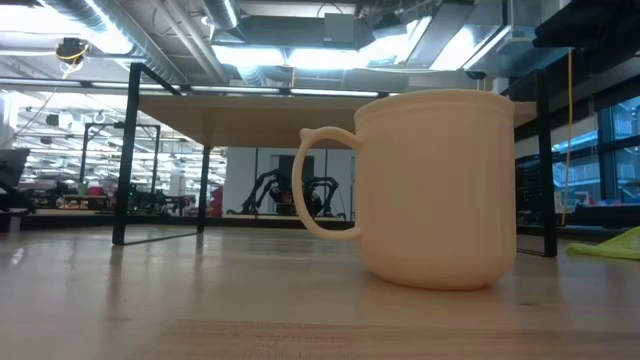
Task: Stack small to large cups/mugs on shelf
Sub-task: Put the blue mug on the shelf
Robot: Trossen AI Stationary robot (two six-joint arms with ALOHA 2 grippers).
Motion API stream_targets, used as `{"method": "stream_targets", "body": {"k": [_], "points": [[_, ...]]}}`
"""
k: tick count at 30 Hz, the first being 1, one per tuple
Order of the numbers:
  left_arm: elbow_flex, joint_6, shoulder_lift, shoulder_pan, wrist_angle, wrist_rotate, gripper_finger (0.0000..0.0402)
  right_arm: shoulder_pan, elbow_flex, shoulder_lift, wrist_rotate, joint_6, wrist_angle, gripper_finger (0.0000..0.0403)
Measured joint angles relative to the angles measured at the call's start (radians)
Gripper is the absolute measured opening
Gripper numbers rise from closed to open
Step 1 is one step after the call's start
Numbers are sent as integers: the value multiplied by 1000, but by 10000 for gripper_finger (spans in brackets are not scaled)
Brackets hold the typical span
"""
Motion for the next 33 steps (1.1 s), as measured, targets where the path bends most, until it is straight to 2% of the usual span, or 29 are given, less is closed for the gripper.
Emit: {"method": "stream_targets", "body": {"k": [9,13,21,33], "points": [[-26,60,119,-32,-6,37,100,0,0,0,0,-6,0,100],[-27,63,156,-33,-73,48,99,0,0,0,0,-5,0,100],[-27,62,163,-32,-87,29,103,0,0,0,-1,-2,0,100],[-27,3,130,-32,-51,54,103,0,0,0,-1,-4,-1,100]]}}
